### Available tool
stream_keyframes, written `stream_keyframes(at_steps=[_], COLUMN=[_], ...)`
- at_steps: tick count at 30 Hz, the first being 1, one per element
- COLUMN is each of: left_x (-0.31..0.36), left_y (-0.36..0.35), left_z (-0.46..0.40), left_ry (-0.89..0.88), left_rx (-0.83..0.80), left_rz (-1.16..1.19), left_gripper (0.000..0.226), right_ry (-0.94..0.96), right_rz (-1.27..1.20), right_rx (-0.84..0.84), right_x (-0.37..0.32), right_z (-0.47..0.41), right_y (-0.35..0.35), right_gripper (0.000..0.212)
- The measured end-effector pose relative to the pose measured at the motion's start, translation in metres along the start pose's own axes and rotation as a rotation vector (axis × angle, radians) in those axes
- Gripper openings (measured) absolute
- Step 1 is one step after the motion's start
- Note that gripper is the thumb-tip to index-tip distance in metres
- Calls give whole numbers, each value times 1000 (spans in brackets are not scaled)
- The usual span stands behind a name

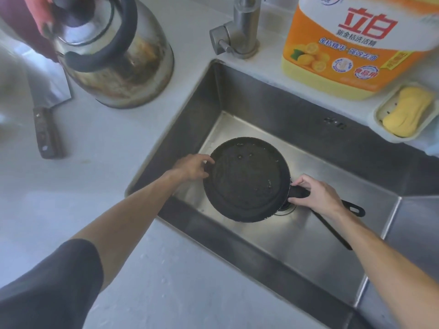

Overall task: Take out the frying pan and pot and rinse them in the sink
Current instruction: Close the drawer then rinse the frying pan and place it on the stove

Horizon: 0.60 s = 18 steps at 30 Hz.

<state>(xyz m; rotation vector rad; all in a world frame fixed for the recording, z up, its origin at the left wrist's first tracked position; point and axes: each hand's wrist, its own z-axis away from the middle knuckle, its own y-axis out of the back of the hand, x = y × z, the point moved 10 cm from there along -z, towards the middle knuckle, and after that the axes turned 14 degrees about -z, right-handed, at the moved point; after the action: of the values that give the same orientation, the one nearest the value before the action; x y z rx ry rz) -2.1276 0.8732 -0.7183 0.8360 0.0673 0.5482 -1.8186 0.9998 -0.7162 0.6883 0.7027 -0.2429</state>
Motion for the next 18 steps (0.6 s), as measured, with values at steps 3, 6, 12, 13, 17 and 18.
stream_keyframes(at_steps=[3,6,12,13,17,18], left_x=[5,6,22,26,46,51], left_y=[0,16,79,90,124,130], left_z=[-1,6,85,103,160,170], left_ry=[8,35,-63,-83,-183,-205], left_rx=[51,133,366,431,663,721], left_rz=[-18,60,104,107,108,87], left_gripper=[44,42,41,39,30,30], right_ry=[16,59,176,188,355,418], right_rz=[-10,-17,92,104,230,276], right_rx=[12,26,204,234,404,466], right_x=[-2,-11,-58,-67,-113,-125], right_z=[3,17,82,95,146,160], right_y=[3,12,65,74,113,122], right_gripper=[36,34,34,35,34,34])
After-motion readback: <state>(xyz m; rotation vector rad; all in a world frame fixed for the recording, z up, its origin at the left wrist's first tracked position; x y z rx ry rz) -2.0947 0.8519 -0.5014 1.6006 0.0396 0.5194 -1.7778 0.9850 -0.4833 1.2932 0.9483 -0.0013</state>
